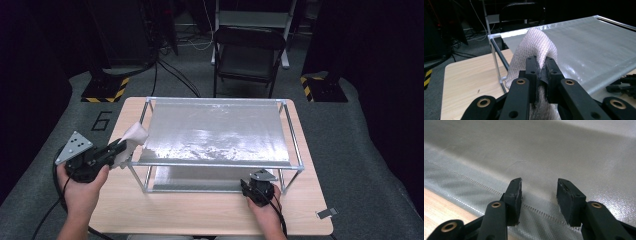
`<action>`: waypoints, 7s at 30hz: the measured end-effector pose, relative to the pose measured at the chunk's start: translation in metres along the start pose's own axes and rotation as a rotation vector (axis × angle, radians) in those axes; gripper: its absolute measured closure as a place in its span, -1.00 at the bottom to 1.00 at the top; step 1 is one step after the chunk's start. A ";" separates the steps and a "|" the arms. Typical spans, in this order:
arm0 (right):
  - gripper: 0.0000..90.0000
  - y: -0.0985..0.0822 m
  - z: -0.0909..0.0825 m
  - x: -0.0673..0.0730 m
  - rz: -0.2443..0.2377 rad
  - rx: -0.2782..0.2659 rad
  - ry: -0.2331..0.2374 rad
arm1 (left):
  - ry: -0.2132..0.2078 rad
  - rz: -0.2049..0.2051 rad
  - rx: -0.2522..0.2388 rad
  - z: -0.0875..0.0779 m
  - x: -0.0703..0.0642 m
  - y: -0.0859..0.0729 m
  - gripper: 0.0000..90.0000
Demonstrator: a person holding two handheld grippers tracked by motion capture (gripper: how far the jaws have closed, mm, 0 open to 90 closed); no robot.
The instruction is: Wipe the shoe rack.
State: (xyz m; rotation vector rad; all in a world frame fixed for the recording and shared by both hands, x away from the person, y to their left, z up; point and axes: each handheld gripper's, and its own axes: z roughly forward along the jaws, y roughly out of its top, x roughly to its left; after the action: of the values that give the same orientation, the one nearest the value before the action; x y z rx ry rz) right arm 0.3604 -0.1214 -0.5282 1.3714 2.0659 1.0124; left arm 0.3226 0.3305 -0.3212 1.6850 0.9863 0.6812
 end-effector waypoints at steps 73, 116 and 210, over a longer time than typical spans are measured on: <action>0.24 0.000 0.001 0.015 -0.043 -0.024 0.055 | 0.047 0.017 0.179 0.063 -0.047 -0.022 0.67; 0.24 0.001 0.001 0.016 -0.033 -0.006 0.058 | 0.067 0.022 0.179 0.072 -0.051 -0.021 0.68; 0.04 0.001 0.000 0.015 -0.017 0.000 0.068 | -0.031 -0.025 0.138 0.063 -0.067 -0.033 0.01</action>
State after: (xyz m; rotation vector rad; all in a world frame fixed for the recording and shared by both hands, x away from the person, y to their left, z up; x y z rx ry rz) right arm 0.3547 -0.1072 -0.5266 1.3345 2.1233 1.0658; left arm 0.3314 0.2469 -0.3707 1.7944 1.0508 0.5795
